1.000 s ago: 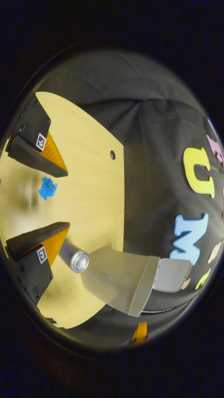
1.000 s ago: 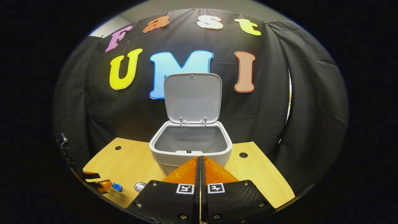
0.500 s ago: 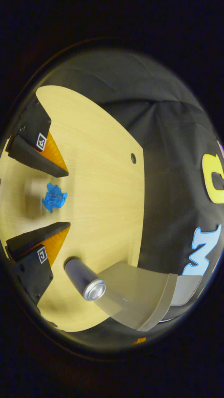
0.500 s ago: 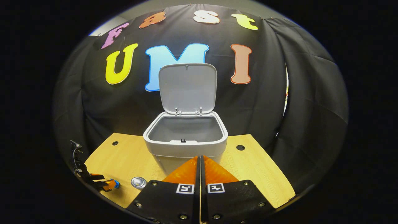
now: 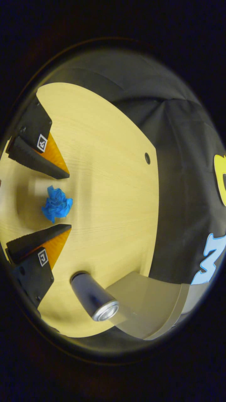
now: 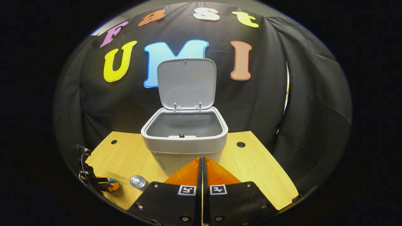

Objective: Press the lid of the desktop garbage bin to open it, pick up the crumpled paper on the desktop and throw it into the bin, then pick up the pop can on the desktop and drop it into the bin, and finally close the garbage bin lid.

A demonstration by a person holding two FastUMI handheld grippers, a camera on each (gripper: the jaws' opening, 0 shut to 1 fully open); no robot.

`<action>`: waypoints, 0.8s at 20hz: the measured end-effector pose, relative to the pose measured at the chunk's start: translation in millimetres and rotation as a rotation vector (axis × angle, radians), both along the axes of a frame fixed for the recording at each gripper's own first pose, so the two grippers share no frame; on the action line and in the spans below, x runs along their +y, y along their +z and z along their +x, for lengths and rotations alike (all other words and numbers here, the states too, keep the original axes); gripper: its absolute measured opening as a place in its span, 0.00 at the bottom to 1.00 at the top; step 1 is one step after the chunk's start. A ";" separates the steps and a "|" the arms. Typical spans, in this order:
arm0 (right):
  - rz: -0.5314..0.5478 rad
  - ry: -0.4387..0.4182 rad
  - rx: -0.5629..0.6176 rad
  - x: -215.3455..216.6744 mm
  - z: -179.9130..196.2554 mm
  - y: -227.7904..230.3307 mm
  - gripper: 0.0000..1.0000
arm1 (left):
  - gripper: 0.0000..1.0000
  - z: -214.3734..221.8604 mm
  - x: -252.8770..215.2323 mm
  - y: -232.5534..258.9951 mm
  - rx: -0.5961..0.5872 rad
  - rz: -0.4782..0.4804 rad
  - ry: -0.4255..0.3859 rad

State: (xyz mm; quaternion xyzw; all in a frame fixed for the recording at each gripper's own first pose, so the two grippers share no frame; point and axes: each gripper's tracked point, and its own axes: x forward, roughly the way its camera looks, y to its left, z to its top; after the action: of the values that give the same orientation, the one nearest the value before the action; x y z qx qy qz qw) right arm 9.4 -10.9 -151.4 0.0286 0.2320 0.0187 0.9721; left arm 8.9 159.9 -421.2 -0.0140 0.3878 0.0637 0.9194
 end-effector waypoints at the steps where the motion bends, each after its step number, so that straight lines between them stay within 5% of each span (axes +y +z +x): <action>1: 0.000 -0.003 0.002 -0.6 0.2 -0.2 0.01 | 0.94 0.2 0.1 -1.6 0.008 0.002 0.000; 12: 0.022 -0.020 0.027 -0.6 2.3 -7.4 0.01 | 0.91 0.1 3.9 -14.2 0.060 0.010 0.004; 14: 0.025 -0.017 0.030 1.0 2.8 -8.7 0.01 | 0.65 0.3 2.9 -13.9 0.065 0.011 0.000; 16: 0.027 -0.017 0.032 1.9 1.5 -8.6 0.02 | 0.50 0.5 2.9 -13.7 0.070 0.018 -0.002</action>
State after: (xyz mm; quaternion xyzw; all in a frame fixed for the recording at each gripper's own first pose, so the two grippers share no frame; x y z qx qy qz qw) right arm 10.9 -8.9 -160.0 0.0439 0.2470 0.0132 0.9679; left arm 9.4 162.8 -434.9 -0.0033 0.4190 0.0669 0.9055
